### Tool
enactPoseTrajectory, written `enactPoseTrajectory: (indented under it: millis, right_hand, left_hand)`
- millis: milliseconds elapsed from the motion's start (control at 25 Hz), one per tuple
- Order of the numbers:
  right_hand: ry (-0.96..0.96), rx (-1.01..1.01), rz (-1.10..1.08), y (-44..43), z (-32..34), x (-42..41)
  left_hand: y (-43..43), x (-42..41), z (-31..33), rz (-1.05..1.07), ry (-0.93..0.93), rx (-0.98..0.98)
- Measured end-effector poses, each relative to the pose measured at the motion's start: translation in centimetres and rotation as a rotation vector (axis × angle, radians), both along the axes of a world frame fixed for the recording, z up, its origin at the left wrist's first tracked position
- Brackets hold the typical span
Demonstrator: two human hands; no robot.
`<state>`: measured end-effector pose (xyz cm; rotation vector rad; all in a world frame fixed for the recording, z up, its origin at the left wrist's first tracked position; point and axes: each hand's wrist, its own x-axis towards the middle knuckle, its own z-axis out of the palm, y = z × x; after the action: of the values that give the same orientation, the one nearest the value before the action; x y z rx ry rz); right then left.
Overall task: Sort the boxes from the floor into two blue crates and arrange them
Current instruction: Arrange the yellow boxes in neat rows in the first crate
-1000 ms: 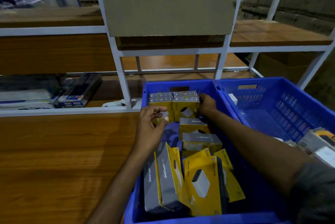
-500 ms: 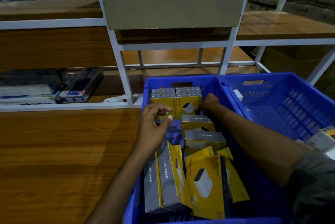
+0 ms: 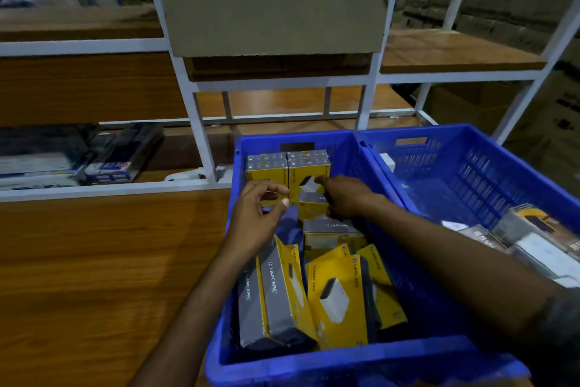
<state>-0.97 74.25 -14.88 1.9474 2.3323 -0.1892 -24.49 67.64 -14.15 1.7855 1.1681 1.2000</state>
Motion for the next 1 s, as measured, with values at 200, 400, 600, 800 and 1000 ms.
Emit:
enactPoseTrajectory:
  millis: [200,400,600,800,1000]
  right_hand:
    - [0.352,0.123,-0.122,-0.1,1.6,2.2]
    - [1.17,0.007,-0.116,-3.5,5.7,2.1]
    - [1.205,-0.03,0.072,-6.5,8.2,0.2]
    - [0.757,0.236,0.292,-7.1,9.1,-1.6]
    - [0.763,0.475,0.391,-7.1,8.4,-2.5]
  left_hand:
    - [-0.1,0.0,0.3,0.052,-0.082,-0.035]
    - [-0.2,0.1,0.3,0.079,-0.142,-0.078]
    - [-0.9,0.2,1.4,0.143,-0.151,0.043]
    - [-1.8,0.2,1.8,0.172,0.282,0.333]
    - [-2.1,0.3,1.4,0.174,0.271,0.328]
